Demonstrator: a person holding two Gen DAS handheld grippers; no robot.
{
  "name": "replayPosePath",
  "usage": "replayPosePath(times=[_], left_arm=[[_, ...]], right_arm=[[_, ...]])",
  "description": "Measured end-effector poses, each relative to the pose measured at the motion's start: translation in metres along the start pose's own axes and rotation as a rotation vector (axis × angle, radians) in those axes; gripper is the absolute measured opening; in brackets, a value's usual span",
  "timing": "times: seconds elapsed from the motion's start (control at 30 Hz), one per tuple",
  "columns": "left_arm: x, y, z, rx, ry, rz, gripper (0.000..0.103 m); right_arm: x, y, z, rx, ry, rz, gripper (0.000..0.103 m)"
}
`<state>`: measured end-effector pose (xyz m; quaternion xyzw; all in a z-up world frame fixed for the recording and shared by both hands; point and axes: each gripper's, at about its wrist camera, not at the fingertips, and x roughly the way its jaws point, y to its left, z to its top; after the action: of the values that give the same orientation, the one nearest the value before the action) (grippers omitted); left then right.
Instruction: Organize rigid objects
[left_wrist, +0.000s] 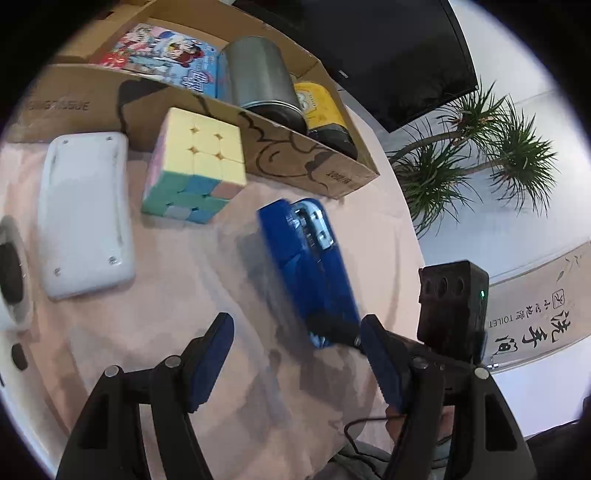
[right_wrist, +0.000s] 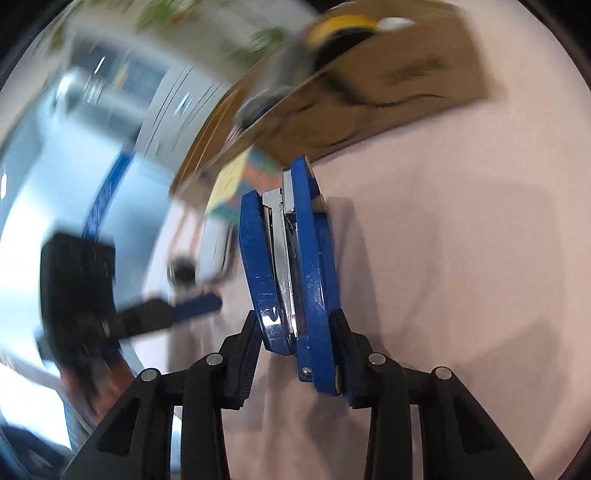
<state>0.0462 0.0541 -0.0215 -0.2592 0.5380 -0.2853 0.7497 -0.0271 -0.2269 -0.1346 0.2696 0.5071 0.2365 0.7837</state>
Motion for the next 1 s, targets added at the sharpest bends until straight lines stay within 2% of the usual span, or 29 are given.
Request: replayPosePath(times=[0.07, 0.17, 0.27, 0.33, 0.4, 0.43, 0.47, 0.53, 0.57, 0.67, 0.73, 0.83, 0.9, 0.93, 0.97, 1.0], left_arm=[[0.005, -0.002, 0.003, 0.007, 0.002, 0.002, 0.072], [0.013, -0.004, 0.007, 0.021, -0.003, 0.015, 0.072], [0.021, -0.003, 0.015, 0.008, -0.002, 0.008, 0.072], [0.026, -0.005, 0.021, 0.013, 0.002, 0.002, 0.072], [0.032, -0.008, 0.025, 0.027, 0.007, 0.004, 0.072], [0.036, -0.008, 0.028, 0.029, 0.012, 0.0, 0.072], [0.039, -0.008, 0.03, 0.027, 0.015, 0.001, 0.072], [0.043, -0.005, 0.033, 0.022, 0.022, 0.004, 0.072], [0.044, -0.003, 0.033, 0.019, 0.026, 0.002, 0.072], [0.044, 0.005, 0.03, -0.003, 0.038, -0.023, 0.072], [0.043, 0.012, 0.025, -0.009, 0.059, -0.022, 0.072], [0.041, 0.026, 0.017, -0.06, 0.089, -0.068, 0.069], [0.036, 0.032, 0.014, -0.073, 0.09, -0.103, 0.057], [0.031, 0.033, 0.013, -0.068, 0.078, -0.086, 0.055], [0.025, 0.034, 0.013, -0.063, 0.064, -0.065, 0.047], [0.018, 0.034, 0.014, -0.051, 0.048, -0.049, 0.046]], right_arm=[[-0.015, -0.004, 0.005, 0.003, -0.048, -0.106, 0.055], [-0.043, 0.007, 0.011, -0.136, -0.158, -0.303, 0.074], [-0.052, 0.02, 0.018, -0.32, -0.158, -0.442, 0.074], [-0.045, 0.023, 0.024, -0.387, -0.114, -0.427, 0.073], [-0.033, 0.027, 0.024, -0.415, -0.097, -0.409, 0.068], [-0.025, 0.028, 0.024, -0.421, -0.086, -0.42, 0.058], [-0.015, 0.028, 0.024, -0.424, -0.065, -0.44, 0.04], [-0.002, 0.025, 0.026, -0.383, -0.046, -0.487, 0.026], [-0.001, 0.027, 0.022, -0.369, -0.064, -0.496, 0.025], [-0.001, 0.03, 0.018, -0.269, -0.042, -0.45, 0.025], [-0.002, 0.031, 0.013, -0.191, -0.014, -0.365, 0.026], [0.007, 0.029, 0.006, -0.04, 0.038, -0.151, 0.026], [0.014, 0.03, 0.003, 0.0, 0.061, -0.077, 0.026], [0.02, 0.035, 0.001, -0.004, 0.077, -0.053, 0.026], [0.022, 0.039, 0.001, -0.017, 0.078, -0.055, 0.026], [0.025, 0.045, 0.001, -0.031, 0.083, -0.058, 0.026]])
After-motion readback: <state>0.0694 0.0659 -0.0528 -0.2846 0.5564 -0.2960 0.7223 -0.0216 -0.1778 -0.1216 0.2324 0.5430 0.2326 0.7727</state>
